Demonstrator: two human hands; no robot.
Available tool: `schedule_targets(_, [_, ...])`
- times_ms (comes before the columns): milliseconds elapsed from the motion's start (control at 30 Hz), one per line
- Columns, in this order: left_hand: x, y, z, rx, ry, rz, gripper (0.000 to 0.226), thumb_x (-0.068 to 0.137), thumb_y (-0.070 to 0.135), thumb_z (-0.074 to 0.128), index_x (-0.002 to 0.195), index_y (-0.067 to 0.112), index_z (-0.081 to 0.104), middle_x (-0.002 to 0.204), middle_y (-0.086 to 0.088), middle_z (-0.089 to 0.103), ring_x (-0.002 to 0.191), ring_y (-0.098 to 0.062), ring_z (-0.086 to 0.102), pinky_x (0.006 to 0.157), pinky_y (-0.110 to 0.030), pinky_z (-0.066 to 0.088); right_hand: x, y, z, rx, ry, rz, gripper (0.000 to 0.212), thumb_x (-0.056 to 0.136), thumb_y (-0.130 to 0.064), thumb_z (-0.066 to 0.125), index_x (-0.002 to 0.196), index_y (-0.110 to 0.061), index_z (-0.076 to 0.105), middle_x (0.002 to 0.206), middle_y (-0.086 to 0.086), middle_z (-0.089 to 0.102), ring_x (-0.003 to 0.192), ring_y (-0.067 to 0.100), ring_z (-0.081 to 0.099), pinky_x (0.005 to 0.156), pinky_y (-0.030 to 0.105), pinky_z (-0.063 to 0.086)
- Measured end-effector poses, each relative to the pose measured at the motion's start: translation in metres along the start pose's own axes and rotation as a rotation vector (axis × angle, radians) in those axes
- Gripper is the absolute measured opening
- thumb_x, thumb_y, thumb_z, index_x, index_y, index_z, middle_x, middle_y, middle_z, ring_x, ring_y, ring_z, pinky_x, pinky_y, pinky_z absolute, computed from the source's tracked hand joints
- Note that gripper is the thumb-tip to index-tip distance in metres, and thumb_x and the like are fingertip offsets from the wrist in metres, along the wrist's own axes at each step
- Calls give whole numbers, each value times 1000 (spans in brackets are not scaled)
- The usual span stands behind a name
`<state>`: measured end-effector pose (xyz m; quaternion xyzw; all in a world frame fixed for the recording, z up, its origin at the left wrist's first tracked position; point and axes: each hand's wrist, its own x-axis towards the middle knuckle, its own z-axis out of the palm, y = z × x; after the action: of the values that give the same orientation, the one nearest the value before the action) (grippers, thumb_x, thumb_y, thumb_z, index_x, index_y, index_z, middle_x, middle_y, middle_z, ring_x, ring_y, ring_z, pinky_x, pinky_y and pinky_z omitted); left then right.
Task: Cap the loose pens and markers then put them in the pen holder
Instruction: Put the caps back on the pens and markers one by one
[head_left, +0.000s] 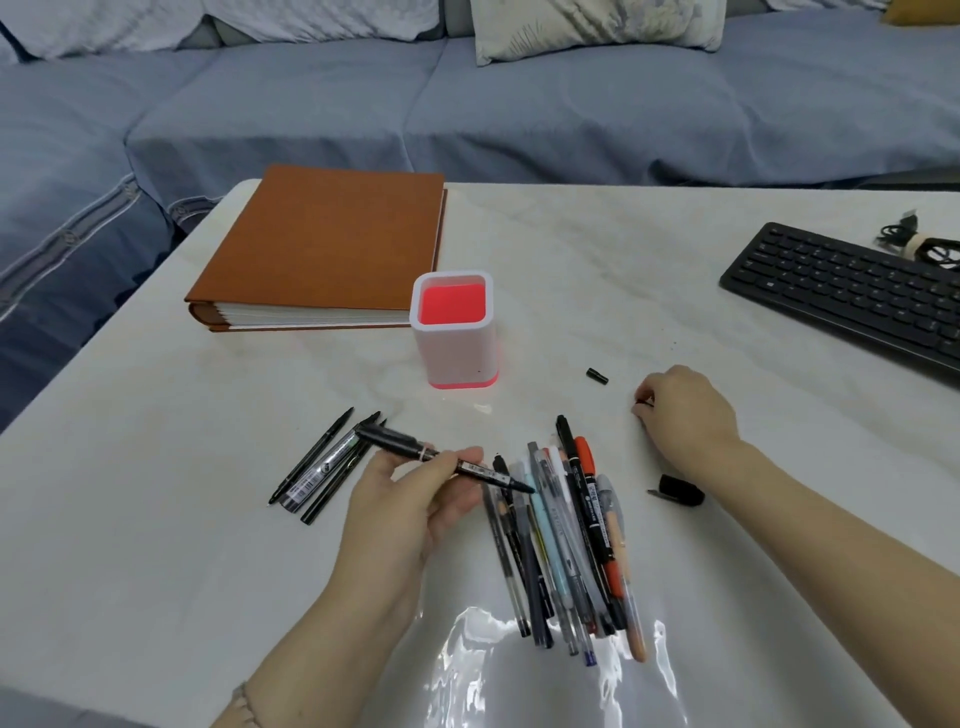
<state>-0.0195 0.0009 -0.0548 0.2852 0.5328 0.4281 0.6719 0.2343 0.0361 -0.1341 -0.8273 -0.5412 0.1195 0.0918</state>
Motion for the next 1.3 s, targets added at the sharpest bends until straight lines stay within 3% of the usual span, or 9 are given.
schedule_targets(100, [-3, -1, -3, -141, 6, -26, 20, 83, -3, 55, 78, 16, 49, 75, -8, 75, 62, -17, 69, 62, -25, 59, -16, -11, -10, 227, 44, -53, 17, 88, -15, 54, 101, -7, 61, 105, 12, 61, 99, 28, 55, 80, 32, 42])
schedule_targets(233, [-8, -5, 0, -183, -5, -69, 16, 83, -2, 54, 76, 12, 52, 78, -8, 75, 62, -16, 69, 56, -23, 58, -68, -29, -37, 590, -16, -222, 11, 83, -16, 63, 85, -27, 62, 83, -13, 63, 80, 4, 57, 65, 7, 42])
schedule_targets(300, [-12, -8, 3, -206, -7, -85, 16, 83, -3, 53, 75, 10, 53, 78, -8, 75, 63, -16, 70, 55, -23, 58, -95, -32, -51, 717, -22, -260, 24, 79, -13, 67, 77, -36, 63, 76, -13, 65, 79, 1, 59, 66, 7, 44])
schedule_targets(433, [-20, -12, 11, -236, -13, -102, 17, 84, -4, 51, 75, 10, 50, 75, -10, 75, 63, -16, 71, 54, -23, 58, -128, -32, -64, 927, -11, -164, 31, 72, -7, 73, 69, -37, 68, 70, -23, 69, 64, -3, 61, 62, 3, 43])
schedule_targets(567, [-28, -15, 17, -219, -30, -105, 17, 83, -4, 51, 74, 10, 51, 76, -11, 75, 63, -16, 72, 52, -21, 57, -140, -33, -64, 938, -9, -118, 33, 69, -8, 75, 66, -40, 68, 61, -24, 67, 56, 1, 57, 61, 2, 43])
schedule_targets(900, [-41, -15, 25, -150, -50, -51, 15, 83, -4, 52, 75, 7, 56, 78, -11, 75, 64, -16, 72, 53, -20, 56, -147, -39, -62, 952, -33, -137, 24, 66, -15, 76, 73, -38, 73, 75, -8, 72, 64, 5, 60, 65, 4, 44])
schedule_targets(1100, [-44, -10, 22, -165, -65, -30, 17, 81, -4, 52, 68, 6, 57, 76, -11, 75, 61, -17, 71, 52, -20, 56, -147, -37, -62, 976, 42, -124, 33, 68, -10, 75, 67, -42, 72, 68, -17, 72, 69, 11, 62, 64, 4, 45])
schedule_targets(1200, [-45, -9, 22, -156, -64, -25, 30, 83, -4, 51, 59, 9, 63, 77, -10, 75, 61, -16, 71, 52, -20, 56, -147, -38, -65, 989, 43, -133, 37, 68, -10, 75, 67, -46, 71, 68, -18, 72, 69, 11, 62, 64, 3, 44])
schedule_targets(1300, [-48, -9, 23, -162, -61, -26, 21, 83, -5, 50, 66, 7, 55, 76, -10, 75, 61, -16, 71, 51, -20, 56, -147, -40, -66, 985, 41, -147, 38, 68, -11, 75, 66, -48, 70, 68, -20, 72, 69, 9, 63, 64, 3, 44])
